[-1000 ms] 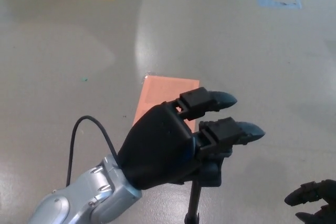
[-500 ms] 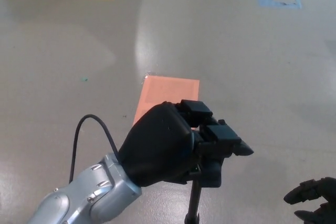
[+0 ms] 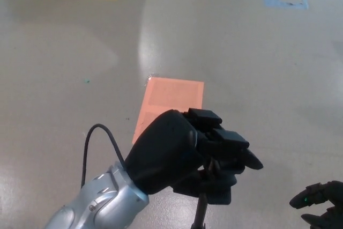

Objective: The robot uses its left hand to grab the top of a phone stand kept on the floor and rotates it anti-clockwise

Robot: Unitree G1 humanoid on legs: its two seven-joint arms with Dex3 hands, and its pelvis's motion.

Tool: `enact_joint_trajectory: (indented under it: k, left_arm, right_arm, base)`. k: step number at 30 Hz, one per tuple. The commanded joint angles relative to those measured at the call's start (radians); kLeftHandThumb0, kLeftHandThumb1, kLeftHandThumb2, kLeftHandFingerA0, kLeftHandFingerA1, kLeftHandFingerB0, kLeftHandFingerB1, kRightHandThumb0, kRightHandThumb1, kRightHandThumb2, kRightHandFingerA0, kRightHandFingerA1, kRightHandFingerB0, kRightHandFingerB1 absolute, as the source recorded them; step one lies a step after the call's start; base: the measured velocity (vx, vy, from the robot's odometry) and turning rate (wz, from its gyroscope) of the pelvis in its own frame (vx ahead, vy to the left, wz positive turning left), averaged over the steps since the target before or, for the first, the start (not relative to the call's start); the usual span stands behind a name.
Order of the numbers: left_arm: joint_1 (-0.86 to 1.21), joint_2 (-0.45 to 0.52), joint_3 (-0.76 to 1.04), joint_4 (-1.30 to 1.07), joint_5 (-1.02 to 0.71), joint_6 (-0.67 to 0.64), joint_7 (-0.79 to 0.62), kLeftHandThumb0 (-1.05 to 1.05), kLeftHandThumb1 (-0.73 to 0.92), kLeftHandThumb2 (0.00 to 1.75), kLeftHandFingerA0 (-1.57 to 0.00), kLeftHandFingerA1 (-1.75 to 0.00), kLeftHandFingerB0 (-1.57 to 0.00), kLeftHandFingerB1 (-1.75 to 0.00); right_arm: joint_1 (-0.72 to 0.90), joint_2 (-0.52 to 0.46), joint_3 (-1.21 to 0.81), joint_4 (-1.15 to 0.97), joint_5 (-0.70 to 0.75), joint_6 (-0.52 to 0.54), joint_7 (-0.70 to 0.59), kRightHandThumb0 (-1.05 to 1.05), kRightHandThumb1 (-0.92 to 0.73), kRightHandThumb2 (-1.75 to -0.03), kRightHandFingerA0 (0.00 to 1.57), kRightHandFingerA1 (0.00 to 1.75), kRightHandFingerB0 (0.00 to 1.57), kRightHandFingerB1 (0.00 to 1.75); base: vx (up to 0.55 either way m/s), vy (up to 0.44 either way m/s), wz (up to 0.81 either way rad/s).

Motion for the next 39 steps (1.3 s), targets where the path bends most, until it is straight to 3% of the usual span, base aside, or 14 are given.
enact_joint_trajectory:
  k: [1,3,10,11,12,15,16,18,26,28,31,32,34,39]
  left_arm:
    - [0.077,-0.068,0.017,-0.113,-0.465,0.384,-0.296,-0.26,0.69,0.61,-1.04,-0.68,-0.93,-0.51]
    - [0.074,-0.083,0.035,-0.142,-0.534,0.480,-0.334,-0.26,0.68,0.61,-1.07,-0.67,-0.92,-0.51]
    - [0.065,-0.135,0.080,-0.174,-0.704,0.672,-0.375,-0.20,0.65,0.61,-1.09,-0.63,-0.90,-0.51]
    - [0.063,-0.147,0.092,-0.179,-0.739,0.716,-0.377,-0.15,0.65,0.61,-1.10,-0.64,-0.90,-0.52]
    - [0.059,-0.165,0.109,-0.184,-0.785,0.775,-0.380,-0.14,0.65,0.60,-1.11,-0.67,-0.91,-0.53]
    - [0.055,-0.193,0.134,-0.186,-0.831,0.851,-0.375,-0.13,0.64,0.60,-1.10,-0.64,-0.91,-0.53]
    - [0.053,-0.200,0.141,-0.187,-0.839,0.874,-0.370,-0.13,0.65,0.60,-1.07,-0.60,-0.93,-0.53]
    - [0.052,-0.214,0.154,-0.195,-0.850,0.922,-0.362,-0.13,0.65,0.60,-1.06,-0.59,-0.93,-0.52]
    - [0.045,-0.252,0.195,-0.223,-0.885,1.060,-0.345,-0.14,0.63,0.59,-1.02,-0.58,-0.91,-0.52]
    - [0.037,-0.263,0.209,-0.228,-0.898,1.099,-0.339,-0.14,0.60,0.58,-1.03,-0.57,-0.91,-0.52]
    - [0.026,-0.277,0.228,-0.236,-0.913,1.148,-0.333,-0.14,0.60,0.58,-1.03,-0.58,-0.91,-0.52]
    - [0.021,-0.283,0.240,-0.237,-0.928,1.178,-0.330,-0.14,0.60,0.58,-1.04,-0.59,-0.90,-0.53]
    - [0.017,-0.287,0.250,-0.236,-0.939,1.199,-0.329,-0.14,0.59,0.58,-1.05,-0.59,-0.90,-0.52]
    - [-0.020,-0.307,0.312,-0.224,-0.990,1.316,-0.321,-0.13,0.61,0.58,-1.07,-0.60,-0.88,-0.52]
  right_arm:
    - [-0.006,-0.018,0.001,-0.001,-0.005,-0.006,0.006,-0.53,-0.63,-0.88,0.45,0.53,0.35,0.48]
    - [-0.007,-0.017,-0.001,-0.001,-0.002,-0.002,0.006,-0.47,-0.76,-0.63,0.53,0.41,0.40,0.36]
    - [-0.015,-0.018,0.002,0.002,-0.007,-0.004,0.002,-0.47,-0.76,-0.63,0.53,0.40,0.41,0.36]
    - [-0.018,-0.017,0.001,0.004,-0.006,-0.004,0.001,-0.53,-0.62,-0.88,0.46,0.53,0.36,0.48]
    - [-0.021,-0.015,-0.001,0.008,-0.004,-0.004,0.001,-0.48,-0.74,-0.62,0.53,0.40,0.40,0.36]
    - [-0.021,-0.015,-0.005,0.004,0.002,0.002,0.004,-0.53,-0.62,-0.87,0.45,0.53,0.36,0.48]
    - [-0.022,-0.015,-0.005,0.006,0.002,0.003,0.003,-0.47,-0.74,-0.62,0.53,0.40,0.40,0.35]
    - [-0.023,-0.014,-0.004,0.009,0.001,0.002,0.002,-0.53,-0.62,-0.87,0.46,0.53,0.36,0.48]
    - [-0.024,-0.014,-0.002,0.005,0.000,0.009,0.001,-0.47,-0.76,-0.63,0.52,0.40,0.40,0.36]
    - [-0.028,-0.016,0.002,0.006,-0.005,0.009,-0.001,-0.53,-0.62,-0.88,0.44,0.52,0.35,0.48]
    - [-0.036,-0.016,0.003,0.007,-0.007,0.014,-0.001,-0.47,-0.76,-0.63,0.52,0.40,0.40,0.36]
    - [-0.036,-0.015,-0.001,0.005,-0.002,0.019,0.002,-0.39,-0.56,-0.99,0.44,0.60,0.24,0.49]
    - [-0.036,-0.015,0.000,0.004,-0.002,0.020,0.003,-0.47,-0.76,-0.63,0.52,0.39,0.39,0.35]
    - [-0.049,-0.016,0.001,0.008,-0.005,0.020,-0.001,-0.53,-0.63,-0.87,0.46,0.52,0.35,0.47]
  base:
    - [0.00,0.000,0.00]
    - [0.00,0.000,0.00]
    - [0.00,0.000,0.00]
    - [0.00,0.000,0.00]
    - [0.00,0.000,0.00]
    - [0.00,0.000,0.00]
    - [0.00,0.000,0.00]
    - [0.00,0.000,0.00]
    - [0.00,0.000,0.00]
    - [0.00,0.000,0.00]
    - [0.00,0.000,0.00]
    - [0.00,0.000,0.00]
    - [0.00,0.000,0.00]
    - [0.00,0.000,0.00]
